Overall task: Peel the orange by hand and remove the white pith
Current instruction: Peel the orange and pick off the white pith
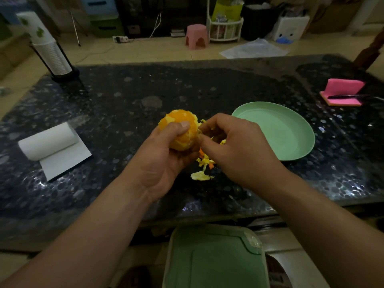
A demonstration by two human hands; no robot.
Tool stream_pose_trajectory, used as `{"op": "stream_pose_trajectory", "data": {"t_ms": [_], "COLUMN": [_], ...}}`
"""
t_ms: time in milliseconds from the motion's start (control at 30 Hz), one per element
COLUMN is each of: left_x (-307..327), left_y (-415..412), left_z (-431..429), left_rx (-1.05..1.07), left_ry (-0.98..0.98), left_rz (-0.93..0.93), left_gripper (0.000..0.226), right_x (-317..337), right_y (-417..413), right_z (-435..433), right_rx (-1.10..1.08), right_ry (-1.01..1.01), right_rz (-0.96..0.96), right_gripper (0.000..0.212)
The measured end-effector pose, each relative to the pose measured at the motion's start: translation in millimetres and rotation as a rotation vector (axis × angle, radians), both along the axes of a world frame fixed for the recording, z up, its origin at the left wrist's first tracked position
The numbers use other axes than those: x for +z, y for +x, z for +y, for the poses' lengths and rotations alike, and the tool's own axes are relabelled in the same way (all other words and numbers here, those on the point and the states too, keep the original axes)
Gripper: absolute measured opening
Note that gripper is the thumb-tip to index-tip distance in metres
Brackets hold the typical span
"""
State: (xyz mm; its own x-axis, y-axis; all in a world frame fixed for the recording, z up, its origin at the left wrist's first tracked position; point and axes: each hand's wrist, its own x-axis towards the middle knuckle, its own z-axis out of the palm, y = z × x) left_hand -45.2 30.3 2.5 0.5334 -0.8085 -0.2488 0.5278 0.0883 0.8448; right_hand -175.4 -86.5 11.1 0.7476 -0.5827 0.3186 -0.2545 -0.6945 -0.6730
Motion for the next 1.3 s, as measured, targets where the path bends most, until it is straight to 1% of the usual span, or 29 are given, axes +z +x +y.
{"op": "stream_pose_trajectory", "data": {"t_ms": [133, 200, 267, 400, 500, 533, 733, 833, 933, 967, 1033, 1067, 1100, 1167, 1300], "left_x": [-0.6, -0.8, -0.8, 2.0, 2.1, 1.5, -0.3, -2.1, -2.4, -2.8, -1.9, -1.8, -1.9, -1.8, -1.2], "left_y": [-1.4, -3.4, -4.8, -4.3, -1.1, -0.1, 5.2, 11.9, 18.0, 18.8, 18.3, 17.5, 16.8, 15.7, 15.2], "left_z": [1.4, 0.6, 0.6, 4.0, 6.2, 7.2, 13.9, 18.6, 23.7, 24.4, 24.3, 23.7, 22.9, 21.4, 20.2], "left_rx": [0.016, 0.034, 0.032, -0.032, -0.076, -0.087, -0.115, -0.129, -0.173, -0.175, -0.168, -0.155, -0.142, -0.117, -0.076], "left_ry": [0.044, 0.072, 0.090, 0.059, 0.065, 0.074, 0.108, 0.098, 0.071, 0.070, 0.079, 0.091, 0.102, 0.121, 0.138], "left_rz": [-0.080, -0.112, -0.132, -0.057, 0.012, 0.030, 0.081, 0.149, 0.196, 0.201, 0.195, 0.188, 0.180, 0.165, 0.108], "left_gripper": [0.050, 0.046, 0.045, 0.051, 0.041, 0.042, 0.056, 0.066, 0.068, 0.067, 0.065, 0.064, 0.064, 0.067, 0.067], "right_x": [-1.5, -2.2, -2.5, -1.0, -1.2, -1.6, -4.1, -4.3, -7.8, -10.0, -13.6, -14.7, -14.5, -10.5, -2.0], "right_y": [1.2, 1.5, 1.8, 1.0, 1.2, 1.4, 3.7, 3.9, 4.9, 6.4, 9.4, 10.6, 11.1, 9.7, 5.8], "right_z": [-0.5, 1.0, 1.1, -1.9, -3.0, -3.5, -3.3, -11.5, -21.1, -22.0, -19.8, -17.8, -16.0, -12.0, -3.5], "right_rx": [-0.001, -0.001, -0.009, -0.007, 0.015, 0.025, 0.065, 0.040, 0.000, -0.005, -0.002, 0.001, 0.005, 0.027, 0.117], "right_ry": [-0.145, -0.223, -0.242, -0.169, -0.095, -0.071, -0.003, 0.098, 0.115, 0.111, 0.120, 0.125, 0.120, 0.099, 0.073], "right_rz": [0.033, 0.053, 0.045, -0.025, -0.051, -0.056, -0.062, -0.085, -0.042, 0.003, 0.094, 0.122, 0.131, 0.107, 0.051], "right_gripper": [0.007, 0.009, 0.011, 0.012, 0.013, 0.013, 0.014, 0.012, 0.014, 0.014, 0.023, 0.027, 0.026, 0.017, 0.013]}}
